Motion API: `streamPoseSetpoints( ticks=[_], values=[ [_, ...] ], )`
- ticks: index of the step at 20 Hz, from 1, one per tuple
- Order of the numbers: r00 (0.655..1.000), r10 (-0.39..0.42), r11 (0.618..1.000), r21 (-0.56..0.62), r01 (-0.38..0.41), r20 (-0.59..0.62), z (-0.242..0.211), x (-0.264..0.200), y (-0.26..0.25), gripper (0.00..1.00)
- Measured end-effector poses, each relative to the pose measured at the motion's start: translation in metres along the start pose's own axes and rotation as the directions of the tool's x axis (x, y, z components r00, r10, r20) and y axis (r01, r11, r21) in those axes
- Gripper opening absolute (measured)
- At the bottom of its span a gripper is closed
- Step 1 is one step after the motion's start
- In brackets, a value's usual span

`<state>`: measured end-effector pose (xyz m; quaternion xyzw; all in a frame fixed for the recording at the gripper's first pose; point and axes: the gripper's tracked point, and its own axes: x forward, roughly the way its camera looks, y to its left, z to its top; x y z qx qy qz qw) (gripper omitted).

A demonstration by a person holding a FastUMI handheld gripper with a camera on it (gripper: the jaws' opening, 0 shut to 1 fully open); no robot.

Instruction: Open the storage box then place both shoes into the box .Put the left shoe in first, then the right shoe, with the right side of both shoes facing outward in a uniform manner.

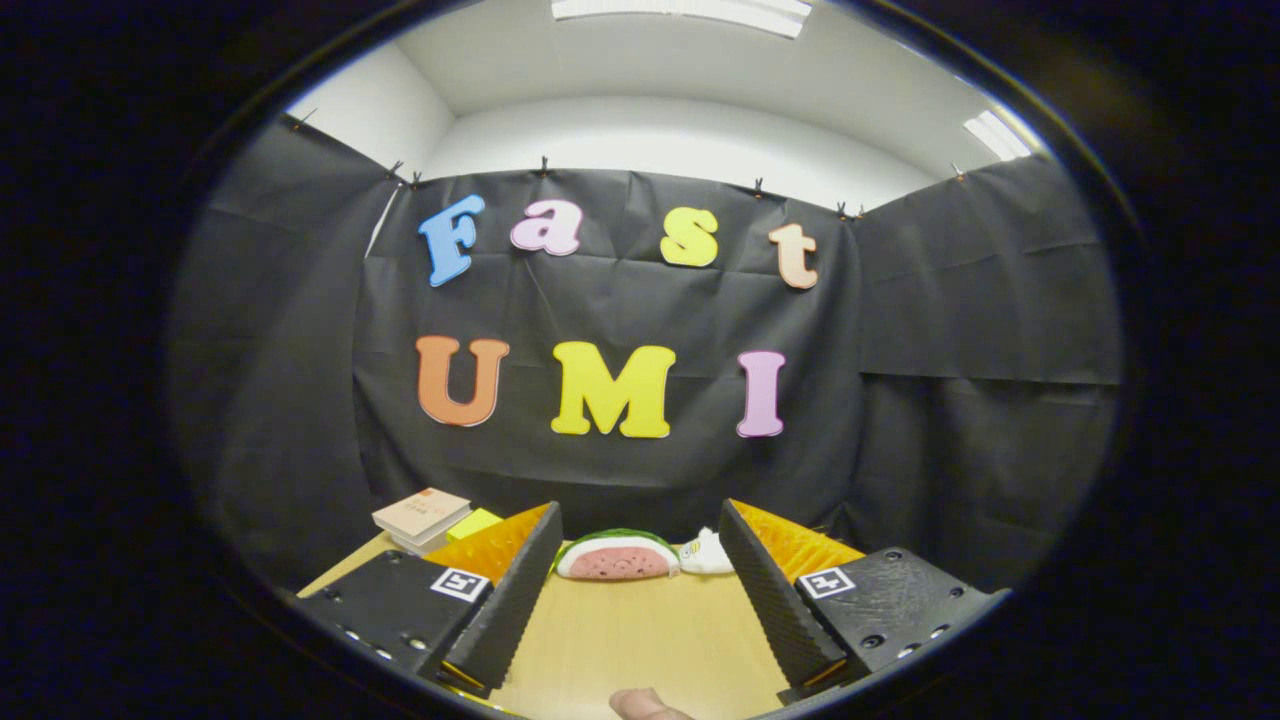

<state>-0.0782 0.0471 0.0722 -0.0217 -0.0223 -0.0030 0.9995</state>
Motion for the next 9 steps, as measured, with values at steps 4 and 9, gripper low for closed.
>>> streamPoseSetpoints(
  ticks=[4,9],
  values=[
    [0.998,-0.001,1.000,0.014,0.002,-0.068,-0.015,0.006,0.005,0.95],
    [0.997,-0.003,1.000,0.007,0.004,-0.078,-0.014,0.016,0.004,0.95]
  ],
)
